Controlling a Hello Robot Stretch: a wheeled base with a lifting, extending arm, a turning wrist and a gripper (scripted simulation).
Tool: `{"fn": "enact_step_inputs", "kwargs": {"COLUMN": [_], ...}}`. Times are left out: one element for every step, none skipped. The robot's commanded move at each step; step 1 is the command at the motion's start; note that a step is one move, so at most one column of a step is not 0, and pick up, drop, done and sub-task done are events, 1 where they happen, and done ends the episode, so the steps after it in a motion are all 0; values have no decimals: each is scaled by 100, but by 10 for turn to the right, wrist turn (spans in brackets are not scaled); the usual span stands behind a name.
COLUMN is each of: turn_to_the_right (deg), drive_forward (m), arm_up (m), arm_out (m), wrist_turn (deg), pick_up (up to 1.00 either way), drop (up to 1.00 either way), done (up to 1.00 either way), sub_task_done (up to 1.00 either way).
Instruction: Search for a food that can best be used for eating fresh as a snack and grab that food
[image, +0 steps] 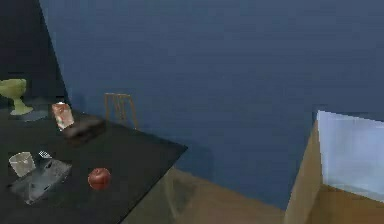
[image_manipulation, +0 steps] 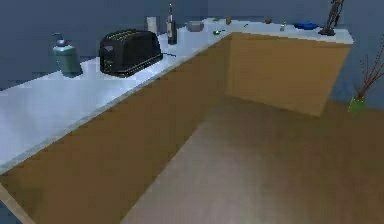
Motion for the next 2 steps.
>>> {"fn": "enact_step_inputs", "kwargs": {"turn_to_the_right": [-450,-450], "drive_forward": [0,0], "arm_up": [0,0], "arm_out": [0,0], "wrist_turn": [0,0], "pick_up": [0,0], "drop": [0,0], "done": [0,0], "sub_task_done": [0,0]}}
